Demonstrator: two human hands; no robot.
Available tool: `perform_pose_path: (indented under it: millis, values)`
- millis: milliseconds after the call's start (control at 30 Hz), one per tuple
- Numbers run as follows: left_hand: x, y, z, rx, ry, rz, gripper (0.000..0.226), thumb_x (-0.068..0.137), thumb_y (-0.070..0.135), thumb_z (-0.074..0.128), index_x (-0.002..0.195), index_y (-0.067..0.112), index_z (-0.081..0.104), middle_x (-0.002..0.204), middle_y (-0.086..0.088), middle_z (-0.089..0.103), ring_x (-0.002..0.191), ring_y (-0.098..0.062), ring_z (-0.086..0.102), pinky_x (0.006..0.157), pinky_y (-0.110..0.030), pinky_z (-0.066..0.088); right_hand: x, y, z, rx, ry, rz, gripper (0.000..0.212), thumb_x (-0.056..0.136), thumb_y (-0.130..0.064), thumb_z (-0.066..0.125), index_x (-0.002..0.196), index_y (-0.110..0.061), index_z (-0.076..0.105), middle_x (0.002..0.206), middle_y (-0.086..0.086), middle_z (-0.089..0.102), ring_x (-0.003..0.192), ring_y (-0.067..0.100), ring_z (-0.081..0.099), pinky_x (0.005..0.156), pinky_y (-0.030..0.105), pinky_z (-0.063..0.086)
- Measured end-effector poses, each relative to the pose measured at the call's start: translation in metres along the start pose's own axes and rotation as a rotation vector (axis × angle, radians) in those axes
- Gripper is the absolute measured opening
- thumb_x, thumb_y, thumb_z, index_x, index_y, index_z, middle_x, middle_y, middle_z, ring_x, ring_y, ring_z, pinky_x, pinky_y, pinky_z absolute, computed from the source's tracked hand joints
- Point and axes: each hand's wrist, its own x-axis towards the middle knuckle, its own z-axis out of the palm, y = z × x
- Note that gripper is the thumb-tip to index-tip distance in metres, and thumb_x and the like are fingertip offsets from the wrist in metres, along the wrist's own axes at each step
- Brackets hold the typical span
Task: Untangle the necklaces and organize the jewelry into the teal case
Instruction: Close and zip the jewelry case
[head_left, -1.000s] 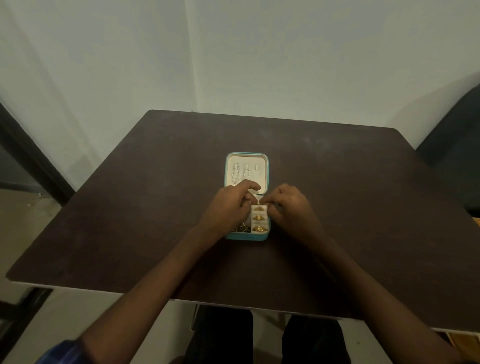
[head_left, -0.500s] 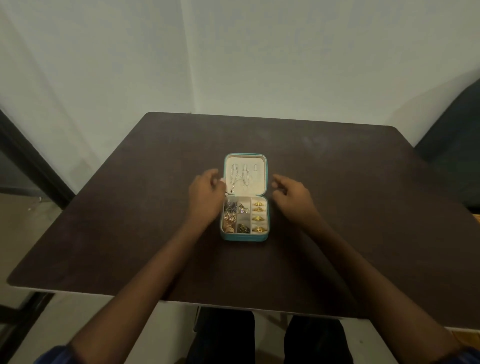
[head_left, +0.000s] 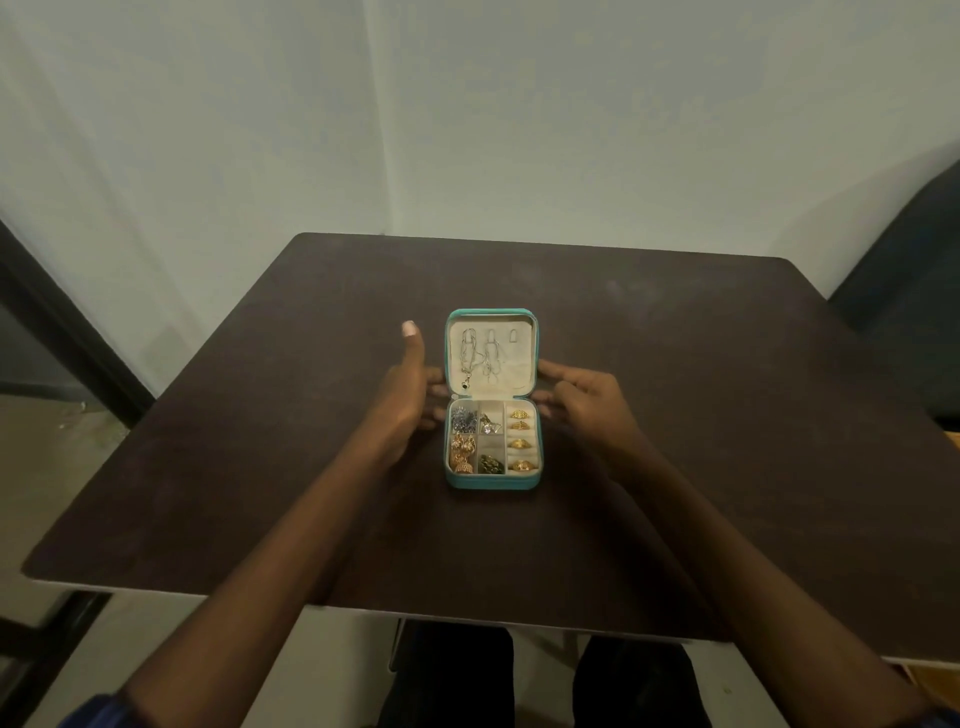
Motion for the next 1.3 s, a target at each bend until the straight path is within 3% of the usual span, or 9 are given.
perform_pose_path:
  millis: [100, 233, 400, 533, 633, 767, 900, 1033, 1300]
  values:
    - [-0.007, 0.003, -0.003, -0.031, -0.032, 0.021, 0.088, 0.088, 0.067, -0.002, 0.104, 0.013, 0.066, 0.087, -0.003, 0.068, 0.076, -0.017, 0.063, 0.067, -0.027, 0.041, -0.004, 0.004, 0.0, 0.148, 0.013, 0.025, 0.029, 0.098, -0.015, 0.04, 0.119, -0.005, 0.058, 0.122, 0.007, 0.064, 0.103, 0.019, 0.066, 0.09, 0.037, 0.053]
    - [-0.015, 0.002, -0.002, -0.099, -0.094, 0.064, 0.085, 0.088, 0.067, 0.001, 0.117, 0.012, 0.06, 0.093, 0.002, 0.063, 0.08, -0.01, 0.059, 0.083, -0.027, 0.041, -0.008, 0.002, -0.001, 0.263, 0.073, 0.029, 0.055, 0.096, -0.049, 0.031, 0.113, -0.005, 0.06, 0.114, 0.011, 0.066, 0.105, 0.02, 0.065, 0.093, 0.035, 0.051]
    - [-0.024, -0.013, -0.002, -0.067, -0.155, 0.149, 0.042, 0.096, 0.054, 0.023, 0.098, 0.033, 0.059, 0.082, 0.017, 0.063, 0.076, 0.004, 0.064, 0.053, -0.009, 0.046, -0.014, 0.005, 0.0, 0.239, 0.091, -0.029, 0.069, 0.078, -0.066, 0.029, 0.097, -0.012, 0.067, 0.105, 0.01, 0.07, 0.099, 0.019, 0.067, 0.092, 0.035, 0.052]
    - [-0.032, -0.025, -0.004, -0.137, -0.243, 0.149, 0.022, 0.101, 0.029, 0.033, 0.099, 0.029, 0.055, 0.086, 0.014, 0.064, 0.067, 0.011, 0.064, 0.052, -0.006, 0.047, -0.024, 0.015, 0.0, 0.143, 0.079, -0.116, 0.07, 0.085, -0.067, 0.027, 0.101, -0.012, 0.068, 0.105, 0.006, 0.071, 0.098, 0.014, 0.068, 0.091, 0.034, 0.052]
    - [-0.037, -0.034, -0.011, -0.083, -0.305, 0.16, 0.023, 0.095, 0.024, 0.042, 0.108, 0.036, 0.056, 0.105, 0.011, 0.067, 0.097, 0.001, 0.064, 0.079, -0.017, 0.05, -0.033, 0.023, -0.002, -0.018, 0.086, -0.208, 0.059, 0.089, -0.058, 0.037, 0.106, -0.011, 0.068, 0.104, 0.008, 0.071, 0.096, 0.018, 0.067, 0.083, 0.034, 0.055]
    - [-0.045, -0.045, -0.018, 0.166, -0.354, 0.218, 0.067, 0.077, 0.028, 0.048, 0.142, 0.035, 0.034, 0.142, 0.01, 0.046, 0.124, -0.008, 0.048, 0.104, -0.032, 0.041, -0.044, 0.028, -0.001, -0.187, 0.08, -0.307, 0.018, 0.089, -0.031, 0.06, 0.102, -0.023, 0.067, 0.1, -0.012, 0.068, 0.093, 0.0, 0.064, 0.074, 0.014, 0.051]
    - [-0.052, -0.041, -0.015, 0.489, -0.289, 0.365, 0.073, 0.079, 0.029, 0.043, 0.149, 0.028, 0.019, 0.145, 0.004, 0.042, 0.117, -0.008, 0.049, 0.093, -0.021, 0.04, -0.044, 0.034, -0.001, -0.386, 0.098, -0.398, 0.036, 0.079, -0.035, 0.071, 0.11, -0.019, 0.067, 0.11, -0.012, 0.066, 0.099, -0.006, 0.06, 0.086, 0.009, 0.046]
    - [-0.04, -0.044, -0.023, 0.64, -0.254, 0.387, 0.062, 0.093, 0.011, 0.043, 0.149, 0.021, 0.02, 0.151, 0.004, 0.031, 0.136, -0.013, 0.034, 0.108, -0.022, 0.024, -0.045, 0.031, -0.007, -0.551, 0.02, -0.332, 0.062, 0.075, -0.052, 0.067, 0.127, -0.02, 0.055, 0.123, -0.006, 0.061, 0.107, 0.005, 0.056, 0.092, 0.028, 0.05]
    - [0.002, -0.026, -0.019, 0.768, -0.153, 0.466, 0.05, 0.096, 0.002, 0.038, 0.145, 0.014, 0.034, 0.146, -0.007, 0.042, 0.135, -0.022, 0.037, 0.111, -0.032, 0.029, -0.015, 0.009, 0.0, -0.736, -0.283, -0.25, 0.106, 0.063, -0.073, 0.065, 0.146, -0.041, 0.006, 0.158, -0.013, 0.002, 0.144, 0.013, 0.01, 0.111, 0.04, 0.023]
